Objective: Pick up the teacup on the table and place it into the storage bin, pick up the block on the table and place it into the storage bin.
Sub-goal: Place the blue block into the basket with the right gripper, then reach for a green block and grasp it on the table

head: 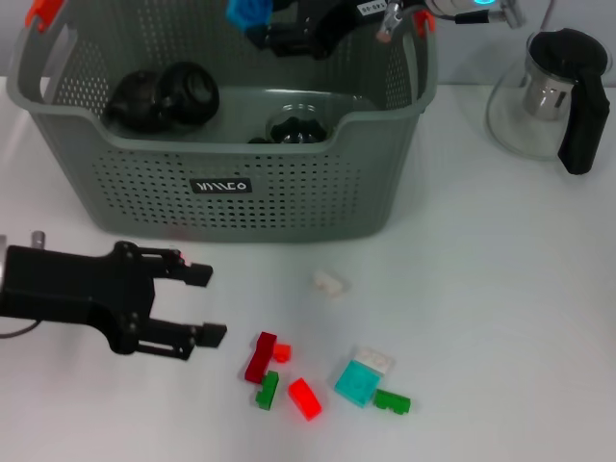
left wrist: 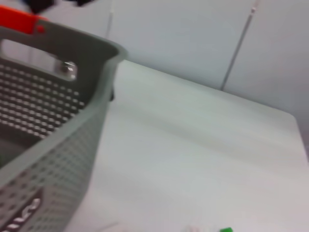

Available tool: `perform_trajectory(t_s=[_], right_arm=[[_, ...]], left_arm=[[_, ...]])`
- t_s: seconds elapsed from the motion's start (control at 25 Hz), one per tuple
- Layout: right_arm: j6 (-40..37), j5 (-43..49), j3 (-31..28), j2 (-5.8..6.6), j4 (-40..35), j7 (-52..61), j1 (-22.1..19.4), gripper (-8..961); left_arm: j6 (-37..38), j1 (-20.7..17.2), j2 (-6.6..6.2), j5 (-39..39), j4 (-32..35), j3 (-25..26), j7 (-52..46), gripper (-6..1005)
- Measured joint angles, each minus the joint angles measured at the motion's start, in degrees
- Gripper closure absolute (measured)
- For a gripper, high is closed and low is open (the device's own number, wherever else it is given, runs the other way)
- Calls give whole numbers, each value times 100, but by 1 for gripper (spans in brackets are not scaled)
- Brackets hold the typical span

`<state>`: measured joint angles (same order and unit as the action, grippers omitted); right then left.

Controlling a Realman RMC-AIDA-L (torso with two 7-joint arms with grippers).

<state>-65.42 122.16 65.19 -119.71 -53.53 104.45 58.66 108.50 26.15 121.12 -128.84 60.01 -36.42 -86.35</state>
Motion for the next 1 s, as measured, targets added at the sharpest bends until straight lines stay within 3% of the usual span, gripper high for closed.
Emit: perform_trajectory(t_s=[0.24, 0.48, 0.72, 1.0], right_arm=[[511, 25, -34, 24, 324, 145, 29, 518], [545, 46, -40, 111, 322, 417, 3, 518], [548, 82, -17, 190, 354, 556, 31, 455], [549, 189, -56, 181, 236, 588, 30, 273]], left_arm=[[-65, 31, 50, -16, -1, -386, 32, 214], [-71, 40, 78, 19, -14, -407, 73, 214], [-32, 35, 94, 25, -16, -376, 49, 214], [-24, 47, 114, 35, -83, -378, 45, 213]])
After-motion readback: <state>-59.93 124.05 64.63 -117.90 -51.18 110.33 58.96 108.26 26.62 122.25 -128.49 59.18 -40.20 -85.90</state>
